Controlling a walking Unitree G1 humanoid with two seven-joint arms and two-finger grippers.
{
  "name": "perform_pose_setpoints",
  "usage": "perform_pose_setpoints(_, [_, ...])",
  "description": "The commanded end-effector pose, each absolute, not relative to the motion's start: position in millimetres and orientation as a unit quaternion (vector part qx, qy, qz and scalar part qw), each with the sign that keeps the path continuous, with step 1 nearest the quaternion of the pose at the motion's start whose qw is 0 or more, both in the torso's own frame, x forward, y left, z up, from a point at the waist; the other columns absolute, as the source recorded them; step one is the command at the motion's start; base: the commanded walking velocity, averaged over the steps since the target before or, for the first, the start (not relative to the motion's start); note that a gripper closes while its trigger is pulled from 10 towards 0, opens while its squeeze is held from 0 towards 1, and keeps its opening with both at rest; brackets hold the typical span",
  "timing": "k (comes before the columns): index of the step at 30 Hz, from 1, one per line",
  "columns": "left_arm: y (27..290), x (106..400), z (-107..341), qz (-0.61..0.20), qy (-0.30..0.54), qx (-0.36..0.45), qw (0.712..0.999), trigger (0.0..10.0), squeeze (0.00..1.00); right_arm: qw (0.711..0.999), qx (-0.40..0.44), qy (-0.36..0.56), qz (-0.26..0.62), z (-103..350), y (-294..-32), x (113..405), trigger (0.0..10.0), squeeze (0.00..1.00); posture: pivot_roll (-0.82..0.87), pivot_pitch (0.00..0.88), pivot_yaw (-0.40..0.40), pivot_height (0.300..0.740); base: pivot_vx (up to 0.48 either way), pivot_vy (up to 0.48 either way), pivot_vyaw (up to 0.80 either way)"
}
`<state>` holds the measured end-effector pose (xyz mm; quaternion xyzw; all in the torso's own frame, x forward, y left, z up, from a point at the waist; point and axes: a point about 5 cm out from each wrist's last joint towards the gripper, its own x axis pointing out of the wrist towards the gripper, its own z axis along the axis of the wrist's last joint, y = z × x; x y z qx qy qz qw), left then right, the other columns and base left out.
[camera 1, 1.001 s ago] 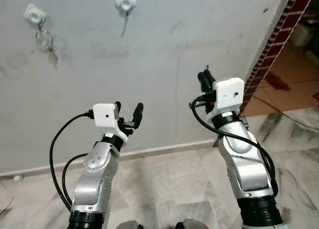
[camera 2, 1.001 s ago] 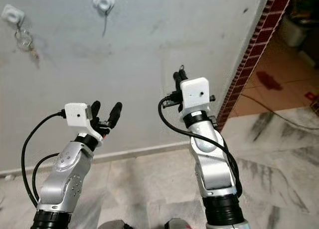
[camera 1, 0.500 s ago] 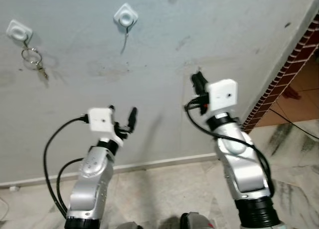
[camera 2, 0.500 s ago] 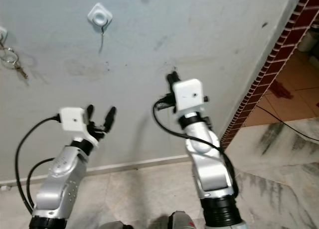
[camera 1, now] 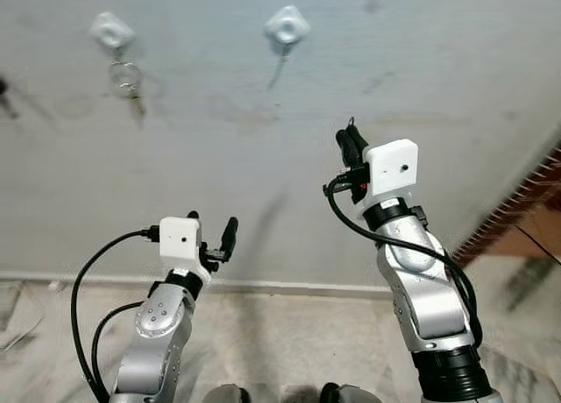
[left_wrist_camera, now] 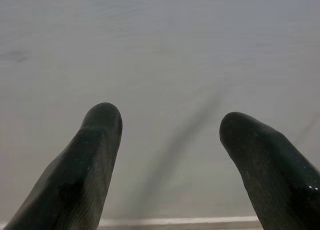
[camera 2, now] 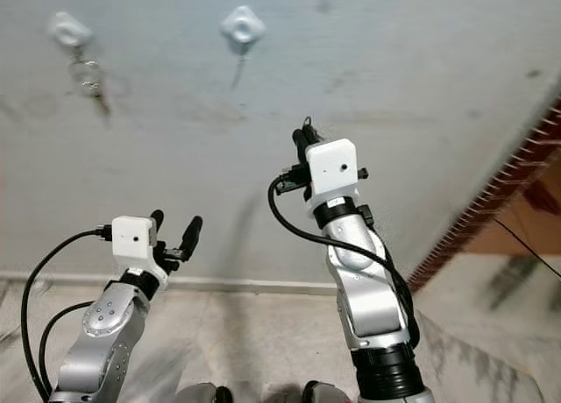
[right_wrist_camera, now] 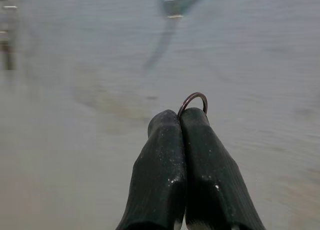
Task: Hang keys on a hook
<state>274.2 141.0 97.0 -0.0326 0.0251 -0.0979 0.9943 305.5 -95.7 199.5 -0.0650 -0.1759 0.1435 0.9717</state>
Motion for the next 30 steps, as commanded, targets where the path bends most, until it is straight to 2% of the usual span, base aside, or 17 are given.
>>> perform_pose_setpoints(1, [144, 274, 95, -0.097, 0.027, -0.026, 0.995, 10.0, 0.00, 0.967, -0.064, -0.195, 0.152, 209, -90, 304, 10.0, 0.00, 0.01, 0.167, 0.053, 0.740, 0.000, 0.000, 0.80])
perform_pose_setpoints(13, [145, 276, 96, -0.093, 0.025, -0.024, 0.995, 10.0, 0.00, 0.962, -0.061, -0.213, 0.157, 218, -86, 311, 10.0, 0.00, 0.03, 0.166, 0.047, 0.740, 0.000, 0.000, 0.75])
perform_pose_setpoints(30, [159, 274, 97, -0.086, 0.023, -0.011, 0.996, 10.0, 0.00, 0.946, -0.023, -0.283, 0.157, 267, -89, 348, 10.0, 0.00, 0.09, 0.160, 0.059, 0.740, 0.000, 0.000, 0.00])
